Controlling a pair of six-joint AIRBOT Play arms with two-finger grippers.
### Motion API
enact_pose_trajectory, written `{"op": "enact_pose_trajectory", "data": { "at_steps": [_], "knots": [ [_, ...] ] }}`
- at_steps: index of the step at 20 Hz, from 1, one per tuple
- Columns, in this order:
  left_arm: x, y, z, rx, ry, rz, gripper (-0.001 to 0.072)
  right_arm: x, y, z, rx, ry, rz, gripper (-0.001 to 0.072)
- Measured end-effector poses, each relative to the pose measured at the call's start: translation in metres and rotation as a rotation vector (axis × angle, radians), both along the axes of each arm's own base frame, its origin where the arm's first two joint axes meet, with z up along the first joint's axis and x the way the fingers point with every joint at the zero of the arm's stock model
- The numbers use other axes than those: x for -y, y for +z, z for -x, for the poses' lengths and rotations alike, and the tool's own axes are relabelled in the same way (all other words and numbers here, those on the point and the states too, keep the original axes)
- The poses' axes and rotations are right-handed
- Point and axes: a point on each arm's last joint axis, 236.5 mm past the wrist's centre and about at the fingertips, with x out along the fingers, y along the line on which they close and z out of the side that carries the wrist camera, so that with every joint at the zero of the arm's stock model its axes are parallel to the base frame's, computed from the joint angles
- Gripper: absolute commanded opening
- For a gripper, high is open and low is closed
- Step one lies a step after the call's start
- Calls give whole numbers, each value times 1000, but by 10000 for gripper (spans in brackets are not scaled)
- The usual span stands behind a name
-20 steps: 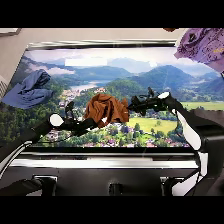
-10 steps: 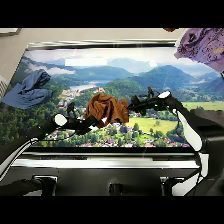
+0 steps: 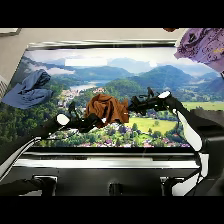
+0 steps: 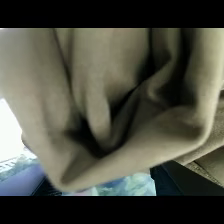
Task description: Fold the clothes and pants, and hang the long-sleeved shirts on hangers.
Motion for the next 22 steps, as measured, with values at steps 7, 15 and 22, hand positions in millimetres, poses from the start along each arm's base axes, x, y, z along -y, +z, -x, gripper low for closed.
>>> {"op": "enact_pose_trajectory", "data": {
  "at_steps": [7, 15, 22],
  "knots": [
    [10, -8, 6, -23, -50, 1, 139, -1, 1, 3, -7, 11, -4, 32],
    [8, 3, -3, 2, -82, 5, 16, 0, 18, -2, 45, 9, 2, 31],
    [-82, 124, -93, 328, -59, -113, 16, 29, 139, -37, 436, 0, 168, 31]
  ]
}}
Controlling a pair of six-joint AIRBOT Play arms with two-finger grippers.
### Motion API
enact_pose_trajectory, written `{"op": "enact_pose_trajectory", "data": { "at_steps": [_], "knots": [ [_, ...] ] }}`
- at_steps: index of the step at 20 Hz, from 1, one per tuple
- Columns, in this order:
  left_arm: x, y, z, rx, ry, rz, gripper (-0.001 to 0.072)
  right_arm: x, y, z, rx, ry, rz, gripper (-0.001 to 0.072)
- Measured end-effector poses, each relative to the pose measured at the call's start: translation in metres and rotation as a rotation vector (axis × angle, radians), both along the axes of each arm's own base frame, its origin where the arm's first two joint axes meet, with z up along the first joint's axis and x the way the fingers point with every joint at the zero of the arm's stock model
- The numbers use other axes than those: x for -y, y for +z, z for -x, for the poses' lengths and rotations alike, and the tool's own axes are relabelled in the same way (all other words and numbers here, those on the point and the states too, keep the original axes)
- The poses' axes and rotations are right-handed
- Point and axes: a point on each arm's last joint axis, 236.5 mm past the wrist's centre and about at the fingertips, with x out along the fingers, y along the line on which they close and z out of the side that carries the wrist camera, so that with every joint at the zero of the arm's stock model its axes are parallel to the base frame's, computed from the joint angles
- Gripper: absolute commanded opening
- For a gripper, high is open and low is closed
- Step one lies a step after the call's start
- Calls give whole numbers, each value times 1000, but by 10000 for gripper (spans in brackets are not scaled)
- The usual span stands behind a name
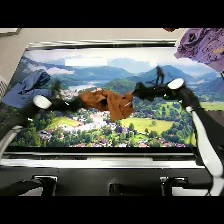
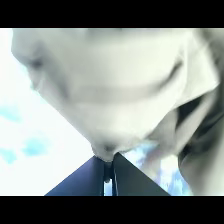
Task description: Fold the clothes and pants, and hang the long-sleeved shirts on hangers.
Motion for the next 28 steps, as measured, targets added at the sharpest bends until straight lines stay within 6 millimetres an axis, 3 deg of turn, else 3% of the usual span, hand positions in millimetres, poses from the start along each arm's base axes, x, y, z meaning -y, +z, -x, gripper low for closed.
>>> {"op": "enact_pose_trajectory", "data": {
  "at_steps": [3, 6, 8, 10, 13, 15, 17, 19, 22, 25, 28],
  "knots": [
    [-75, 107, -31, 242, 103, -84, 16, 31, 97, -8, 256, -51, 148, 31],
    [-140, 222, -25, 487, 235, -146, 15, 72, 217, 8, 548, -161, 298, 31],
    [-170, 291, -2, 635, 314, -181, 16, 97, 294, 36, 722, -246, 365, 31],
    [-190, 343, 30, 750, 376, -219, 16, 119, 362, 76, 887, -328, 412, 31],
    [-203, 399, 80, 892, 449, -259, 17, 141, 434, 141, 1066, -435, 428, 31],
    [-205, 421, 107, 952, 477, -278, 17, 153, 468, 179, 1158, -496, 421, 31],
    [-204, 434, 124, 993, 495, -291, 17, 158, 485, 199, 1205, -534, 397, 31],
    [-205, 438, 130, 1007, 504, -294, 17, 161, 490, 203, 1213, -562, 370, 31],
    [-209, 416, 113, 948, 499, -280, 17, 158, 469, 168, 1122, -565, 329, 32],
    [-205, 357, 71, 800, 449, -235, 18, 148, 408, 94, 928, -530, 319, 32],
    [-190, 263, 22, 587, 357, -211, 18, 134, 306, 4, 679, -486, 326, 32]
  ]
}}
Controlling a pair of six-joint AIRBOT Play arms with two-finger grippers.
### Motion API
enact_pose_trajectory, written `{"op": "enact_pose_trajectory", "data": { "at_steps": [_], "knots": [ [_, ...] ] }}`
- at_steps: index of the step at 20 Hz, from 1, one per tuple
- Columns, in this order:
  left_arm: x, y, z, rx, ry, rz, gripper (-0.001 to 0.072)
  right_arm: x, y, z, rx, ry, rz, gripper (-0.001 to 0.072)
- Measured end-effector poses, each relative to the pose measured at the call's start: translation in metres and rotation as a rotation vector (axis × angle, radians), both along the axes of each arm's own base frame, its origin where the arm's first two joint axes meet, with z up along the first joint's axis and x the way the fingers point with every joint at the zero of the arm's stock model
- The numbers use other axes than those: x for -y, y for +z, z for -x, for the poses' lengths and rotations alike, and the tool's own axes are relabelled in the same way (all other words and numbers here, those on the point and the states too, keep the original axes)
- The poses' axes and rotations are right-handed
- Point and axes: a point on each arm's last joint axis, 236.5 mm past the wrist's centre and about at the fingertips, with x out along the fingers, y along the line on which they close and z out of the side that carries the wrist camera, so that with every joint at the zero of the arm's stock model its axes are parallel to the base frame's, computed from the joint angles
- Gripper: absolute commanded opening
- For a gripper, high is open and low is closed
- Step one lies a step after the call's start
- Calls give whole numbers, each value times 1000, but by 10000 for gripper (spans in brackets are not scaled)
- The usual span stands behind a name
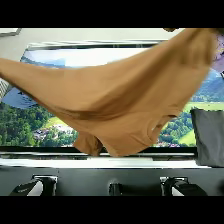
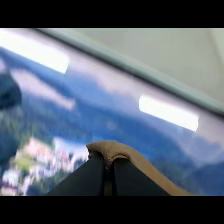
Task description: Fold the clothes and pants, and hang the long-sleeved shirts on hangers.
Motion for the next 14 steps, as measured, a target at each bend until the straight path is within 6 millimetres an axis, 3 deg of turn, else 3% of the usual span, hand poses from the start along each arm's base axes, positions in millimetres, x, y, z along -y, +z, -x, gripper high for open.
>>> {"op": "enact_pose_trajectory", "data": {
  "at_steps": [1, 3, 6, 7, 9, 11, 12, 14],
  "knots": [
    [6, -33, -13, -75, -23, 12, 18, -6, -46, -28, -102, 2, -34, 32],
    [18, -100, -32, -225, -64, 34, 17, -22, -140, -66, -314, 8, -130, 32],
    [32, -180, -49, -384, -98, 55, 17, -54, -267, -84, -616, 25, -299, 32],
    [34, -197, -53, -414, -102, 57, 18, -63, -296, -84, -691, 31, -343, 32],
    [38, -227, -58, -471, -109, 64, 17, -78, -341, -80, -811, 33, -424, 33],
    [41, -247, -59, -511, -112, 70, 18, -88, -366, -76, -880, 39, -472, 39],
    [41, -252, -59, -521, -113, 71, 18, -91, -373, -74, -902, 40, -491, 92],
    [42, -260, -59, -538, -115, 74, 17, -98, -379, -69, -939, 48, -522, 315]
  ]
}}
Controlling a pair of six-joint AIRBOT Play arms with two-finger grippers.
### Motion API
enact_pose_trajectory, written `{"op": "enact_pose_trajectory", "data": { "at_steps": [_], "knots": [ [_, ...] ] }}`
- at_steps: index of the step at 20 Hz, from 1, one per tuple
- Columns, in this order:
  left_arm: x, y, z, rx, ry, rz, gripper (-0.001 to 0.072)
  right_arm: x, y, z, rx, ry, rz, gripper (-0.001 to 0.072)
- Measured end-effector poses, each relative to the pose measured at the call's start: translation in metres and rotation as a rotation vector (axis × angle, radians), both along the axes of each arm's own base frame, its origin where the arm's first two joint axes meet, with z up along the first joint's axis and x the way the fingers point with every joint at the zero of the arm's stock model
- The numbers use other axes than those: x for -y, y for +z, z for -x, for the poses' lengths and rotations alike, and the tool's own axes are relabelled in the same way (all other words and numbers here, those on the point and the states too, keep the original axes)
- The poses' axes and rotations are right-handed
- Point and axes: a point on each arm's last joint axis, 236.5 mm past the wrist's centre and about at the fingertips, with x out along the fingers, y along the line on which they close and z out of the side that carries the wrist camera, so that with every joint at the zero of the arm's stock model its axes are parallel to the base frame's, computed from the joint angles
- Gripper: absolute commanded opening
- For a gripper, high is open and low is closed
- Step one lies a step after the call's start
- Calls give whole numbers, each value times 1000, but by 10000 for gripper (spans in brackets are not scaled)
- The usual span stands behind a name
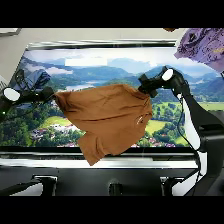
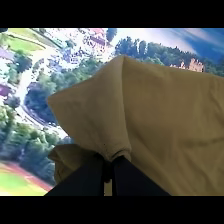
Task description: Fold the clothes and pants, and hang the long-sleeved shirts on hangers.
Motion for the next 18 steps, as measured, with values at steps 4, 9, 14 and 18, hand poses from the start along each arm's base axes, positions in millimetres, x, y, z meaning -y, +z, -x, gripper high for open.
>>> {"op": "enact_pose_trajectory", "data": {
  "at_steps": [4, 9, 14, 18],
  "knots": [
    [3, -8, 6, -37, -13, 7, 18, -3, 19, 16, -8, 77, -25, 376],
    [6, -5, 12, -53, -26, 12, 18, 53, 86, 55, 58, 219, 39, 434],
    [8, -5, 16, -65, -33, 15, 18, 85, 89, 148, -46, 273, 58, 434],
    [9, -6, 18, -73, -37, 17, 18, 36, 55, 231, -122, 277, -82, 433]
  ]
}}
